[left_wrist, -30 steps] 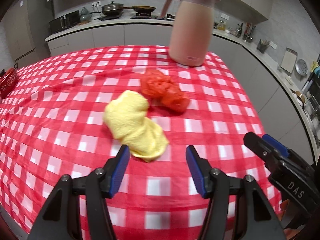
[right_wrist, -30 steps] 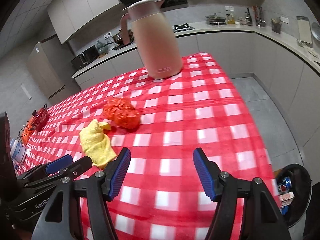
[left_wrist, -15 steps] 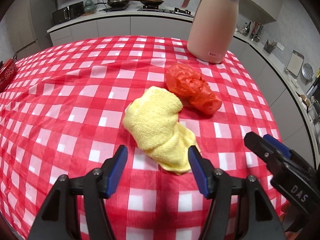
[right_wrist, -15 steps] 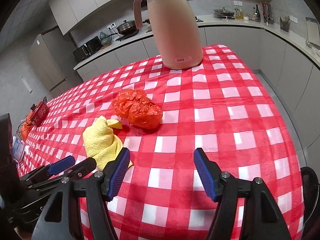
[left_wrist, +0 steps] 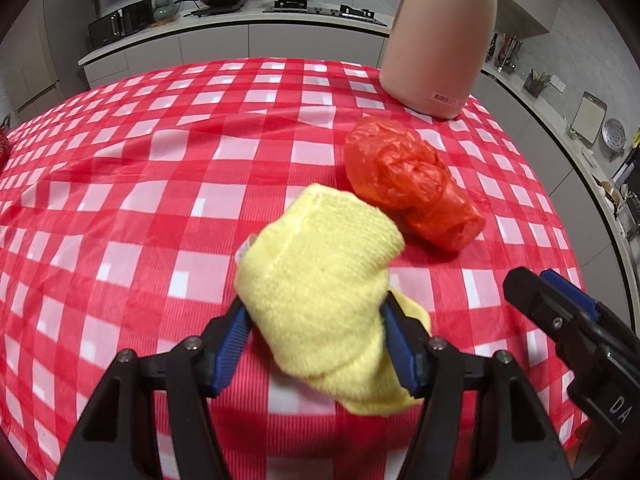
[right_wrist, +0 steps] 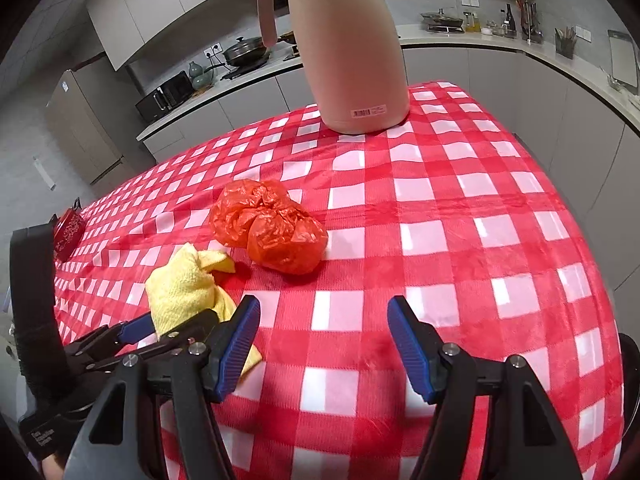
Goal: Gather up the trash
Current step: 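Grasp the yellow cloth with the left gripper while the right gripper grasps the red plastic bag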
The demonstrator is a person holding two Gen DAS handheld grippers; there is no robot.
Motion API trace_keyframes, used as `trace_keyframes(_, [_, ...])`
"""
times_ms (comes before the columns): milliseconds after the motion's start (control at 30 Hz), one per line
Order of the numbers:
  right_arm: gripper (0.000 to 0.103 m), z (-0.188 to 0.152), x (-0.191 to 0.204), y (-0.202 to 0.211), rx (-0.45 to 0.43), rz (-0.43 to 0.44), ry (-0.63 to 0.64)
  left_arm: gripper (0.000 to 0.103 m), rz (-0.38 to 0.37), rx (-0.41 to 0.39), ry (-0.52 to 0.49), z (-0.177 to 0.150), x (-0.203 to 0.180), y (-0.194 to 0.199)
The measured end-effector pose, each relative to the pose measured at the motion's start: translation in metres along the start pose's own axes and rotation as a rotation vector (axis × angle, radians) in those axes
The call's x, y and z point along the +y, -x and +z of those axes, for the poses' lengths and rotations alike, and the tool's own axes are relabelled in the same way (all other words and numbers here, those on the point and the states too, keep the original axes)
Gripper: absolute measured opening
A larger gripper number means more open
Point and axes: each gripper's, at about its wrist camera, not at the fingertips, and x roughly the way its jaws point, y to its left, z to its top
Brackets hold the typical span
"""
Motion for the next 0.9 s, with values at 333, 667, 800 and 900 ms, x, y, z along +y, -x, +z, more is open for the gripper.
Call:
trace_keyframes(333, [0.068,0.013,0.018,-0.025,-0.001,0.005,0.018,0.044,-0.051,-0.08,0.018,0.011,0.025,0.006])
trace_keyframes(667, [0.081,0.038,0.038,-0.056,-0.031,0.025,0.08,0.043,-0.028,-0.138,0.063,0.032,0.053,0.009])
trace_keyframes(800, [0.083,0.043,0.045,-0.075,-0.004,0.017,0.119,0.043,-0.027,-0.13,0.07,0.032,0.057,0.005])
trace_keyframes(900, [0.071,0.042,0.043,-0.081,-0.005,0.038,0.112,0.043,-0.029,-0.129,0.074,0.032,0.059,0.005])
